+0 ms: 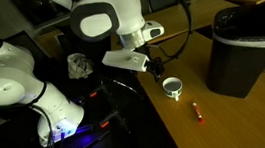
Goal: Put the marker in the mug
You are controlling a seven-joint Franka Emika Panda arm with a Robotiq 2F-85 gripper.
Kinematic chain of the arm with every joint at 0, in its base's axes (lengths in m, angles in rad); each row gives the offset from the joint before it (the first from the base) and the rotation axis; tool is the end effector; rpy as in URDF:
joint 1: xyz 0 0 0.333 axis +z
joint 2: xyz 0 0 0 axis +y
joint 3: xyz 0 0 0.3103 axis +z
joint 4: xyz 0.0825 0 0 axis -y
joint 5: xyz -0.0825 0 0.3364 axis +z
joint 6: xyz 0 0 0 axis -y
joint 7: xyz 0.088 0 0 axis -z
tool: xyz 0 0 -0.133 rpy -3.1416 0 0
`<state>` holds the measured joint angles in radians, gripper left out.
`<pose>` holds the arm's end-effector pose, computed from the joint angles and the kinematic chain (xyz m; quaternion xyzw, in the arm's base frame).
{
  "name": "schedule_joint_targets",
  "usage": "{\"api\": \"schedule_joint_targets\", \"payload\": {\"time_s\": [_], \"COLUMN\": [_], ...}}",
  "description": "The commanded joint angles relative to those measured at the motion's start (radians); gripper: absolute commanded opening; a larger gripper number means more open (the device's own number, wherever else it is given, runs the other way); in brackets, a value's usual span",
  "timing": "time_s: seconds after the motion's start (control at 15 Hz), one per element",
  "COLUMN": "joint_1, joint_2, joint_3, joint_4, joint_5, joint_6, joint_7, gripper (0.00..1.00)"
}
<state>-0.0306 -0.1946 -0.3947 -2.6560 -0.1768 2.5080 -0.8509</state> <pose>0.3570 -0.1584 0.3093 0.9591 0.2819 0.0052 0.0241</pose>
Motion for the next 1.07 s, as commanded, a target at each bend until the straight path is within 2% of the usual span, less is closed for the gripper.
{"api": "schedule_joint_targets", "payload": {"time_s": [0.0,0.2,0.4,0.47,0.6,0.93,1.0], "joint_1": [-0.032,-0.093,-0.166,-0.169,-0.191,-0.193,-0.205], "joint_2": [0.252,0.426,0.522,0.492,0.518,0.508,0.531], "joint_3": [0.062,0.142,0.218,0.222,0.242,0.246,0.259], "joint_4": [0.144,0.257,0.356,0.306,0.324,0.319,0.343], "joint_5": [0.022,0.035,0.062,0.014,0.008,0.008,0.012], "joint_6": [0.120,0.181,0.121,0.164,0.163,0.164,0.121], "joint_7": [-0.043,-0.034,0.018,0.019,0.017,0.015,-0.021], "gripper": [1.00,1.00,1.00,1.00,1.00,1.00,1.00]}}
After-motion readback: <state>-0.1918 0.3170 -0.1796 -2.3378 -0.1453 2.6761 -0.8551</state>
